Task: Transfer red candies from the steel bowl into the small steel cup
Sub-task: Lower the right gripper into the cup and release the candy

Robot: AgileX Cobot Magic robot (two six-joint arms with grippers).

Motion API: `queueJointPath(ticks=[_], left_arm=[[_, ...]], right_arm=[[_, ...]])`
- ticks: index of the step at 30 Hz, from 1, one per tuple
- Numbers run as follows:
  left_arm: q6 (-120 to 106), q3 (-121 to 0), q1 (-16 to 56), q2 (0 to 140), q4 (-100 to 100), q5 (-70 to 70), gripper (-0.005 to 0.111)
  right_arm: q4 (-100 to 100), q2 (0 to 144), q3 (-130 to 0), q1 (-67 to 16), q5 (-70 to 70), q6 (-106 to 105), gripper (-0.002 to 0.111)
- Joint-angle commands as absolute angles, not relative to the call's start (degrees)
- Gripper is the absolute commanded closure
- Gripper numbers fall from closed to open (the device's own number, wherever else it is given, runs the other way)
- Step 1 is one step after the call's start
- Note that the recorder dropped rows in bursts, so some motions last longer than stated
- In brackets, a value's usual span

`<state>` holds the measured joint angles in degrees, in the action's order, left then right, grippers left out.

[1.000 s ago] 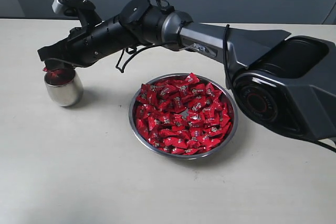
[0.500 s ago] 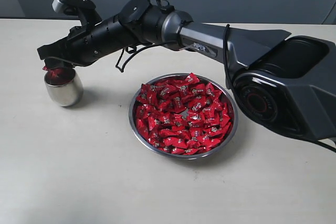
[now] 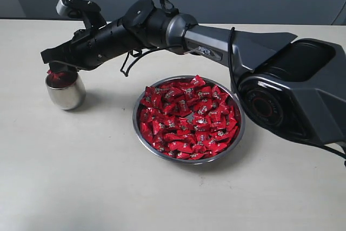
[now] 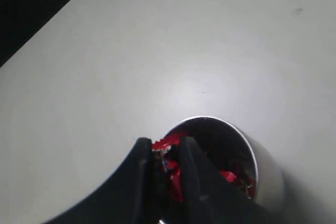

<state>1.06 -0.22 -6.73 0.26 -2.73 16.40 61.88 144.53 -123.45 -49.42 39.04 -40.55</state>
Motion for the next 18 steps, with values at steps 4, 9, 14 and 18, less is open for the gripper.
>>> queueJointPath(ticks=[4,9,14,18], left_arm=[[1.1,0.0,-6.8,0.0,-2.6,16.3,0.106],[1.1,0.0,-6.8,0.0,-2.6,16.3,0.106],[1.1,0.0,-6.8,0.0,-2.6,16.3,0.106],[1.1,0.0,-6.8,0.0,-2.6,16.3,0.106]], right_arm=[[61.5,144.6,-123.8,-49.3,38.7,-40.4,0.109],[61.5,144.6,-123.8,-49.3,38.7,-40.4,0.109],[57.8,144.6,-123.9,-49.4,38.7,-41.2,0.109],[45.8,144.6,-126.5,-50.5,39.7,-42.4,0.109]])
